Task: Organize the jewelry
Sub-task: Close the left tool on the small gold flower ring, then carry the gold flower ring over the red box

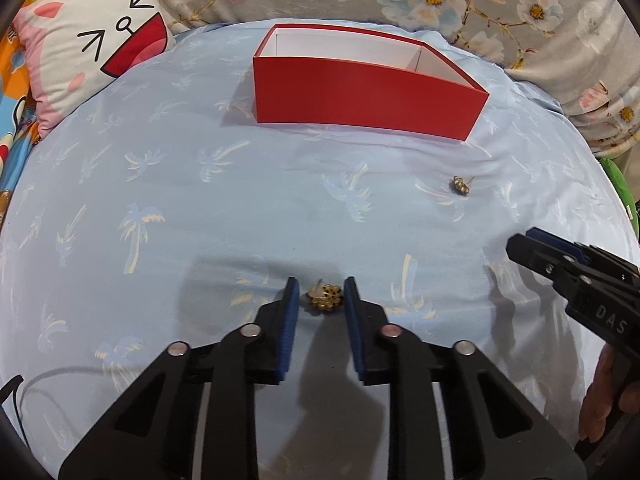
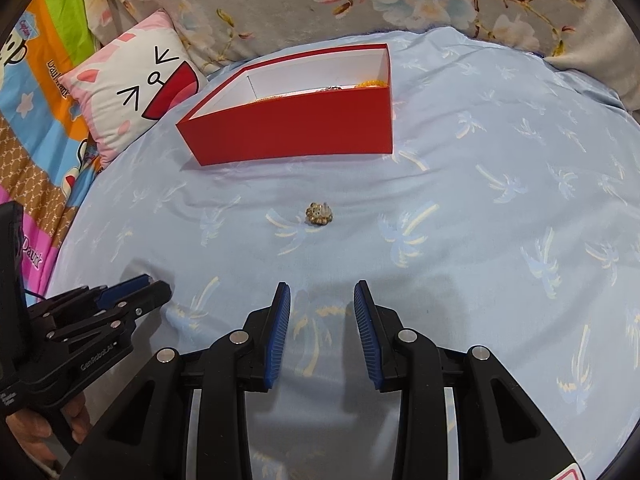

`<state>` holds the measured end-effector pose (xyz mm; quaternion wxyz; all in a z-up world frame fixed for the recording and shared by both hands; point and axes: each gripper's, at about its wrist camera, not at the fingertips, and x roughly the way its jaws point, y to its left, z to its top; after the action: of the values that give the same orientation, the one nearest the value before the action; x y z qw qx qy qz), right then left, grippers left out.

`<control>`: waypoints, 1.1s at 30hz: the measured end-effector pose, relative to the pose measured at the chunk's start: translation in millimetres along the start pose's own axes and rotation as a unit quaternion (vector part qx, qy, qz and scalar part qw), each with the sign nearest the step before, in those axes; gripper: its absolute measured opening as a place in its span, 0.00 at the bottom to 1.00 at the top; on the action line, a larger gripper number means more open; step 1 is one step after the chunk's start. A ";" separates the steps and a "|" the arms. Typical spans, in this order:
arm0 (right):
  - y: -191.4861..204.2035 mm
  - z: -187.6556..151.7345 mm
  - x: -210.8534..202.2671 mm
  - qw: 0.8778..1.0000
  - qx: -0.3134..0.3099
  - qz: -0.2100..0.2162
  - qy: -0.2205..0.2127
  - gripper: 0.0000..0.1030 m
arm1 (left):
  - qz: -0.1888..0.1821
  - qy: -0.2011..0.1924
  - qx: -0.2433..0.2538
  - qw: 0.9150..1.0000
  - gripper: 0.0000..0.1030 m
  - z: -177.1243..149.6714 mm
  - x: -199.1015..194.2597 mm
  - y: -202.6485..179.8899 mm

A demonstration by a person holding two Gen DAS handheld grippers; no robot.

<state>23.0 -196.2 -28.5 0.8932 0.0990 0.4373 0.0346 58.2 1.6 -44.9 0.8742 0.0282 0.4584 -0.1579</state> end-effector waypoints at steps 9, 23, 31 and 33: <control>5.5 24.5 23.1 1.000 -0.013 -0.008 -0.006 0.32 | 0.000 0.000 0.003 1.000 0.18 0.7 1.2 -1.4; 13.9 39.3 53.2 0.999 -0.035 -0.034 -0.007 0.29 | 0.003 -0.003 0.006 1.000 0.18 7.8 6.6 -2.8; 13.4 40.0 54.6 0.998 -0.041 -0.041 -0.011 0.16 | 0.003 -0.005 0.006 1.000 0.18 8.0 6.8 -3.5; 12.5 39.8 54.0 0.998 -0.038 -0.039 -0.011 0.16 | 0.002 -0.004 0.004 1.000 0.18 8.6 6.6 -3.0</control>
<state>88.0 -181.8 -44.0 0.9017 0.0481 0.4294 0.0158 67.6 -4.5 -45.0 0.8762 0.0320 0.4541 -0.1583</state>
